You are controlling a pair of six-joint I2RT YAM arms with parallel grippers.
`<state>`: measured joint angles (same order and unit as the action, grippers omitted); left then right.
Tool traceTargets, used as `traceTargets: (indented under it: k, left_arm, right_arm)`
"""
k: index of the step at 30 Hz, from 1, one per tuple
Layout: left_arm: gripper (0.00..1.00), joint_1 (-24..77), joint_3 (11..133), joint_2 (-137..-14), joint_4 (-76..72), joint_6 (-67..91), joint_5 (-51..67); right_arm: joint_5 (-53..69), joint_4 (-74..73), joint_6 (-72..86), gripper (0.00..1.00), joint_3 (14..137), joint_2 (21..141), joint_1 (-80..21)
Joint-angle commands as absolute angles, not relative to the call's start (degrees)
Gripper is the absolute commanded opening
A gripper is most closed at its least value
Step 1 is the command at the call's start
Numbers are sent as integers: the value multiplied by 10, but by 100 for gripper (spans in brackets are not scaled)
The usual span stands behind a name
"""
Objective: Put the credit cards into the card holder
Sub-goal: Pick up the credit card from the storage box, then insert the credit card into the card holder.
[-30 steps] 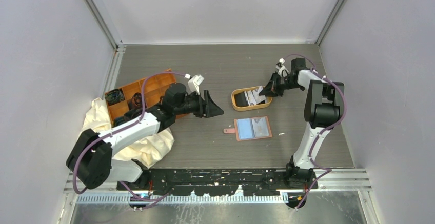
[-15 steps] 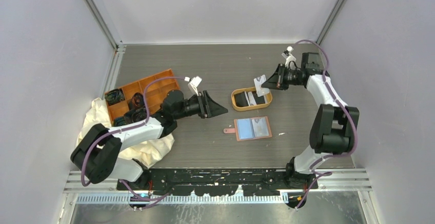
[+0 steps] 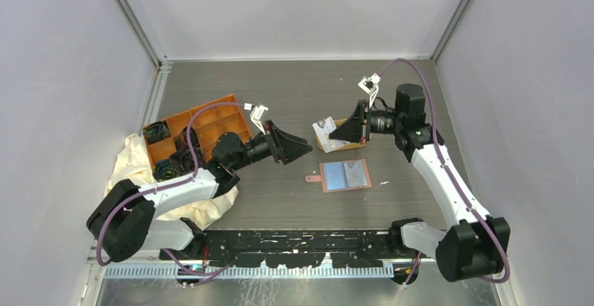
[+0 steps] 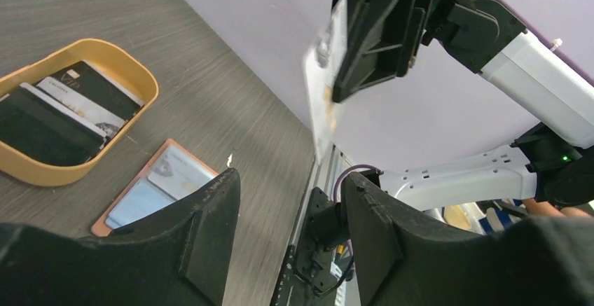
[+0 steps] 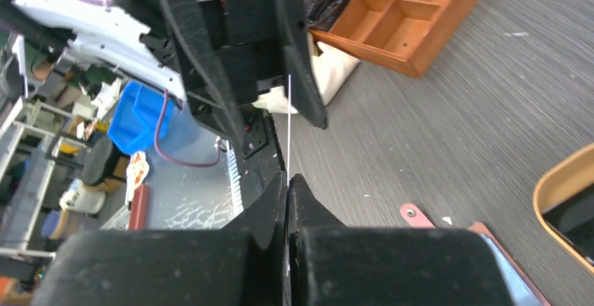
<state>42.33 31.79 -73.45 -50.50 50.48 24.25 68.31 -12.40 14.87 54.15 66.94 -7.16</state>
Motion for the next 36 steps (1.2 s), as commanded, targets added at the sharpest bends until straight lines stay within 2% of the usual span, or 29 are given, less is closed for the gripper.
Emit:
traceTargets:
  k: [1,8,13,14,15,16,17,19,20,23,26,29,30,32,36]
  left_arm:
    - [57,424,345,-707,-523,457,273]
    - [56,439,360,-709,-517,436,297]
    - [47,440,379,-720,-493,422,300]
    - [44,440,384,-723,-485,419,303]
    - [35,440,389,-727,-479,416,308]
    - [11,439,394,-735,-477,412,315]
    - [1,440,397,-739,-477,411,320]
    - [0,439,396,-745,-480,407,332]
    - [0,439,394,-746,-477,405,335]
    - [0,430,379,-750,-467,410,345]
    - [0,413,366,-760,-450,463,364]
    - [0,411,362,-775,-403,498,367]
    - [0,412,360,-782,-395,508,367]
    - [0,416,351,-803,-402,534,362]
    - [0,435,345,-840,-407,549,338]
  right_arm:
    - [711,-74,133,1,523,626,-94]
    - [711,-102,100,1,525,637,-126]
    - [711,-148,51,1,532,652,-153]
    - [710,-154,43,1,533,655,-159]
    - [709,-161,36,1,534,659,-165]
    - [708,-169,28,1,536,662,-168]
    - [705,-184,16,1,540,666,-169]
    - [695,-227,-29,4,553,671,-170]
    - [685,-250,-53,12,561,671,-170]
    - [635,-341,-158,44,586,664,-168]
    - [542,-435,-299,69,603,642,-165]
    - [464,-463,-458,95,554,604,-164]
    - [440,-468,-531,99,527,592,-164]
    - [384,-452,-621,99,470,569,-164]
    - [303,-416,-678,100,420,588,-162]
